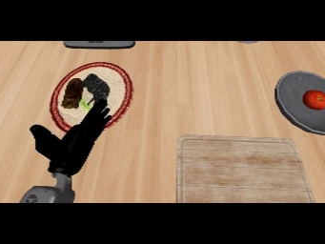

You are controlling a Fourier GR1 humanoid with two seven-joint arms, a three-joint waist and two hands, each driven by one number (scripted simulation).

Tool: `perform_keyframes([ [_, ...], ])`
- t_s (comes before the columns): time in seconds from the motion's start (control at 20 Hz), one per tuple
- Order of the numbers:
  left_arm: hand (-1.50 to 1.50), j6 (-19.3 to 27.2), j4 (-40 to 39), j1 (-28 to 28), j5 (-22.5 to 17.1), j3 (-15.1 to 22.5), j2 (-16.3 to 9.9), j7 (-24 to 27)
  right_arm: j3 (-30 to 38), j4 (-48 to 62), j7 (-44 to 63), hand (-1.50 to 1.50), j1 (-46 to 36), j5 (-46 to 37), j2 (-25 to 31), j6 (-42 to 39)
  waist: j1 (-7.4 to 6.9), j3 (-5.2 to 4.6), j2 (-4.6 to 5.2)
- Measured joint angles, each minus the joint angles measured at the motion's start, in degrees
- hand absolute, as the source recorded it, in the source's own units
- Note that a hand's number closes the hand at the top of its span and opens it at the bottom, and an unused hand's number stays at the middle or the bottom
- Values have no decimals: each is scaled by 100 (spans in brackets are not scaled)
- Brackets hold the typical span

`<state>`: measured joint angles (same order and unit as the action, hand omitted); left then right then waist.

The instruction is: Pick the tomato from the cutting board and place it in the pan

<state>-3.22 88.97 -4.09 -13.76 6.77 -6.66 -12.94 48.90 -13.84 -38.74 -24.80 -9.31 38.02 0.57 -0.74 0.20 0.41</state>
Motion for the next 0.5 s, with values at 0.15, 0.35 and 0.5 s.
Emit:
perform_keyframes([
  [0.15,0,-18,48,6,-15,-41,8,-83,-101,-30,-124,-150,206,89,96,-322,17,-5,-13],
  [0.35,0,-108,112,146,4,-66,20,-52,-267,-174,-152,-150,405,269,142,-584,35,-11,-26],
  [0.5,0,29,123,114,176,8,147,-66,-411,-245,-372,-150,612,352,34,-675,43,-12,-29],
])
